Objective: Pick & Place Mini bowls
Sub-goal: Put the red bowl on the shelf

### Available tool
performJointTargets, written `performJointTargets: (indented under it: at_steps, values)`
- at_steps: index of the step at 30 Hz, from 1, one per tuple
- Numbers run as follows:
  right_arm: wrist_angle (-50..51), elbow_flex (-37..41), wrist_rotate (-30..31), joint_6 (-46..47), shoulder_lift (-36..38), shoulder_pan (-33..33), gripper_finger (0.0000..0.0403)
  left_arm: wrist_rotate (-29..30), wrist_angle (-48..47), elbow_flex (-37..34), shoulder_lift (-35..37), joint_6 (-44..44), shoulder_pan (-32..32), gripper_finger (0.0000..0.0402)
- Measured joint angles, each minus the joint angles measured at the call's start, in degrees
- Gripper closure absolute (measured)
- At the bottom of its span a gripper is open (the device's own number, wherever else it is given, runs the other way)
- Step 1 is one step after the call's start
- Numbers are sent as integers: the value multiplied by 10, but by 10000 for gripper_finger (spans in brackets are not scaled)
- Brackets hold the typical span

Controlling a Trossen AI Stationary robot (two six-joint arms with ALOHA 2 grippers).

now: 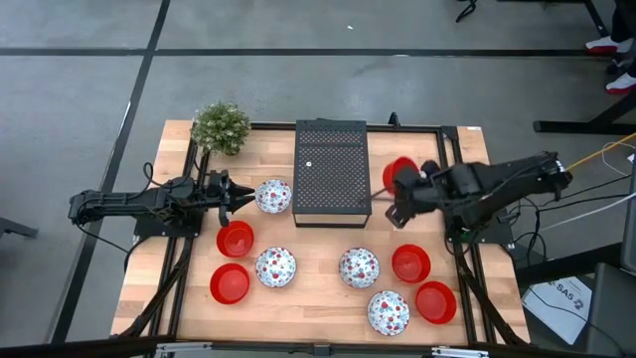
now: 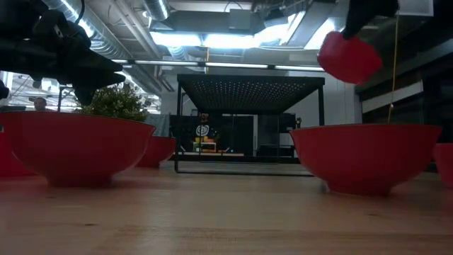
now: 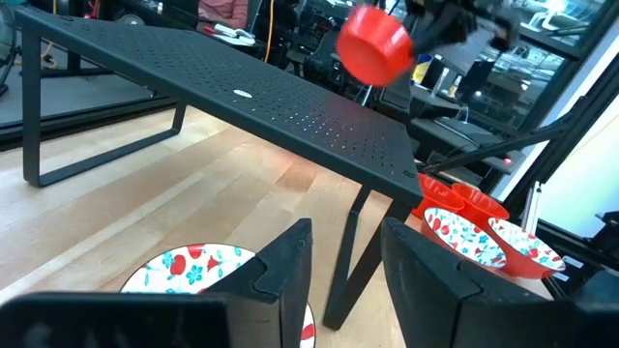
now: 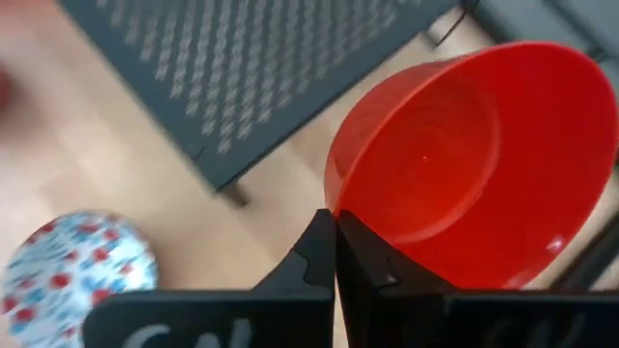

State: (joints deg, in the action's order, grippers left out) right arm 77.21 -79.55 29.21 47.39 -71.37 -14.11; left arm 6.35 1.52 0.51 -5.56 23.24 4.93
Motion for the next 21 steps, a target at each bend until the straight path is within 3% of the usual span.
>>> performJointTargets:
  at_steps: [11,21]
  values:
    - [-18,-130,11,-339,-40,178,403,0,0,0,0,0,0,280]
    - [-54,-270,-31,-613,-149,287,403,0,0,0,0,0,0,281]
